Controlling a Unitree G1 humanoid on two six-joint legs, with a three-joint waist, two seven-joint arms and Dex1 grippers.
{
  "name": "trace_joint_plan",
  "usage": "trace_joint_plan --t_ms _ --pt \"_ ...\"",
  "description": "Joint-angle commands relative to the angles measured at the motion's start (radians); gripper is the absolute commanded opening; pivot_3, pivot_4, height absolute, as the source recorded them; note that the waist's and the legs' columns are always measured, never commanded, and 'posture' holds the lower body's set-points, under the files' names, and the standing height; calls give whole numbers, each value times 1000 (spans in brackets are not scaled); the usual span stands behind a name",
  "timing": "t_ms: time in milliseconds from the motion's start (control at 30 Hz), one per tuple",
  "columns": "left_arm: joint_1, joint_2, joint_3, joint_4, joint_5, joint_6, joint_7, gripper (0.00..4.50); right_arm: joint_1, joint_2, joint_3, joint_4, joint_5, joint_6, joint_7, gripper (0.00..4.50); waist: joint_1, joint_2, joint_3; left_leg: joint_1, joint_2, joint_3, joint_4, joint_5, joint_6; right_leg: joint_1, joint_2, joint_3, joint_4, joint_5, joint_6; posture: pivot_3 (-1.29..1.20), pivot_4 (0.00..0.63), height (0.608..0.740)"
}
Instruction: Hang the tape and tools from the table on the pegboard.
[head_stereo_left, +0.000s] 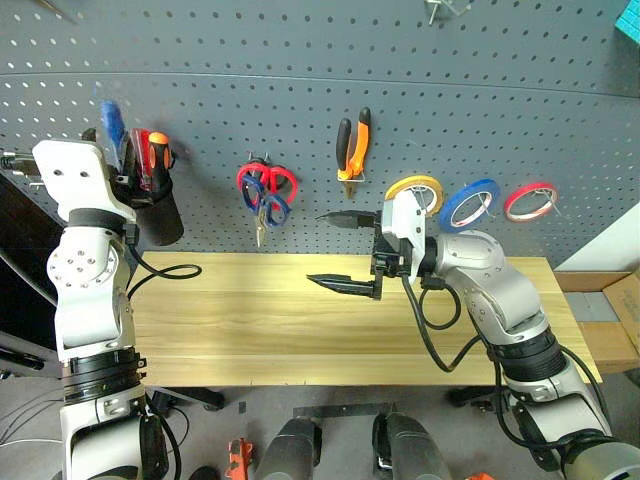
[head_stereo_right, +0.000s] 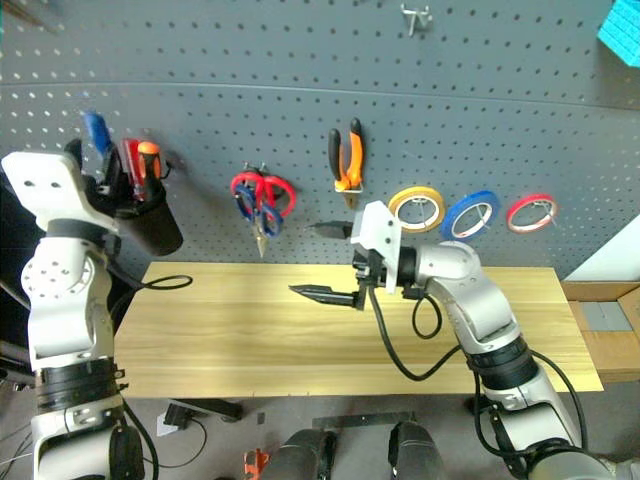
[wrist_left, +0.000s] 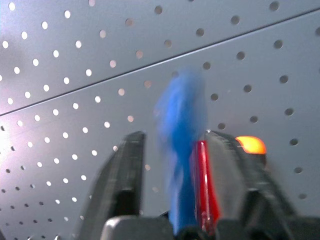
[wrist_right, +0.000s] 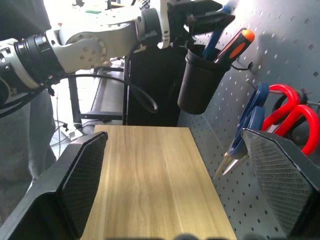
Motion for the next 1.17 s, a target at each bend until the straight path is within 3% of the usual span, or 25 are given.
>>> trace_joint_plan --t_ms 33,167,333,600,833,900,1167 --pt "19 7 19 -40 0 -41 10 3375 -22 2 -15 -9 -3 -29 4 4500 0 0 -4 0 0 0 0 0 0 0 0 0 0 0 0 82 125 740" --pt "5 12 -6 -111 -82 38 -59 4481 -26 -33 -67 4 29 -16 29 4500 1 0 -7 0 0 0 0 0 0 0 0 0 0 0 0 81 132 740" --pt "26 1 -58 -305 -283 197 -203 4481 20 -102 -161 -36 105 46 30 4500 3 -2 -9 0 -1 -1 2 0 0 2 -1 1 -1 0 0 46 146 740" --pt "379 24 -14 -446 -334 303 -284 4481 295 -181 -341 -128 156 183 -140 4500 -24 5 -10 4 3 3 -3 0 1 1 0 6 1 -2 -4 3 207 740" --pt "509 -8 -2 -304 -279 211 -305 4481 400 -135 -443 107 33 97 -349 4500 -24 11 -7 13 1 6 -2 -5 9 12 0 11 -1 -2 -4 -3 199 740" --pt "517 -8 -5 -268 -272 192 -318 4481 404 -150 -457 150 25 92 -353 4500 -25 12 -6 21 1 6 -2 -6 11 19 0 11 -2 -3 -3 -6 189 740" --pt "528 21 -34 -56 -214 70 -409 4481 472 -345 -455 263 -21 64 -204 4500 -26 12 -6 21 2 8 -3 -7 12 19 0 11 -2 -3 -3 -40 173 740"
